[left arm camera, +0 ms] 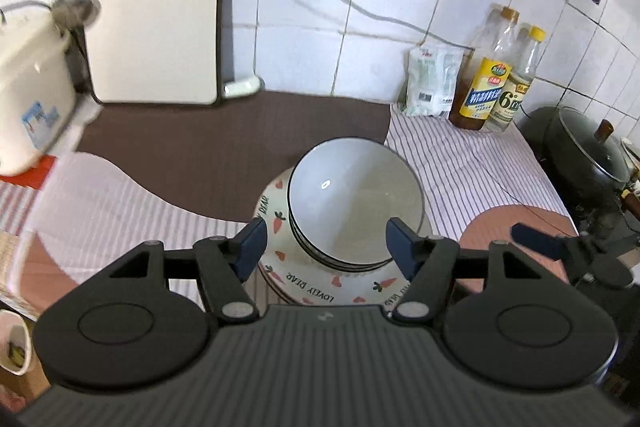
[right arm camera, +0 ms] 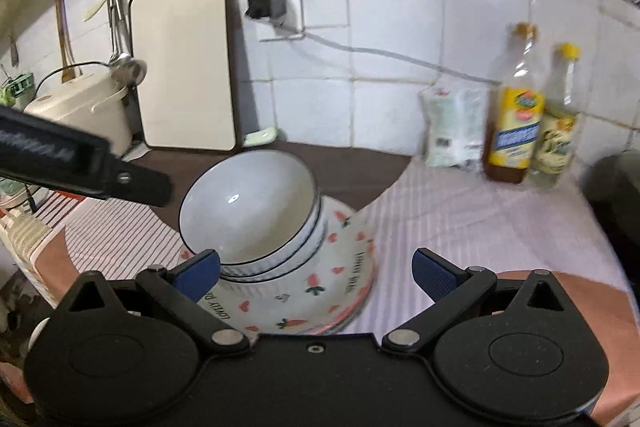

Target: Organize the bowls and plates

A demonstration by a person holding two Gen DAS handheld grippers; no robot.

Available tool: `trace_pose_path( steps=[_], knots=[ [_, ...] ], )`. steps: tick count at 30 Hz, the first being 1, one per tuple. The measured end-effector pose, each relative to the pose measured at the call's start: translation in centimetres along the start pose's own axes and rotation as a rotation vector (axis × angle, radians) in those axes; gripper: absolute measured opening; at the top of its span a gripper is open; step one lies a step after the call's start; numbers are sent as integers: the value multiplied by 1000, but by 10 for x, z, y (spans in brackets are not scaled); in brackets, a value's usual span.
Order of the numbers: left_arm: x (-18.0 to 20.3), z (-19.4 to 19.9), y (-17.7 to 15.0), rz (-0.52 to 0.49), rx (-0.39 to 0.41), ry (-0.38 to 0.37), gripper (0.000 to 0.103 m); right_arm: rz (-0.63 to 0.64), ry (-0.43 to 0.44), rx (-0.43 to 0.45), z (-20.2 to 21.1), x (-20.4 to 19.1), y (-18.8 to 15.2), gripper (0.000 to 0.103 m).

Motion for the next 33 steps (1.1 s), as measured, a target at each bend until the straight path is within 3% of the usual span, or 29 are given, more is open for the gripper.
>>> trace_pose_path(
  steps=[8,21,33],
  knots=[
    [9,48,9,29,23,-23,68,26,-125,-23,42,14,29,103],
    [11,85,-7,-4,31,26,96,-25,-189,-48,89,19,41,103],
    [15,98,-19,-48,58,91,97,-4,-237,-64,104,23,32,103]
  ],
)
Point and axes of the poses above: each gripper's, at about its wrist camera, not at the fingertips, and z roughly against the way its jaws point, x to its right, y to its top, the point moved 1 cm from there along -z, roughly the way its jaws point, and after that the axes turned 13 degrees about x, right-handed, at the moved point
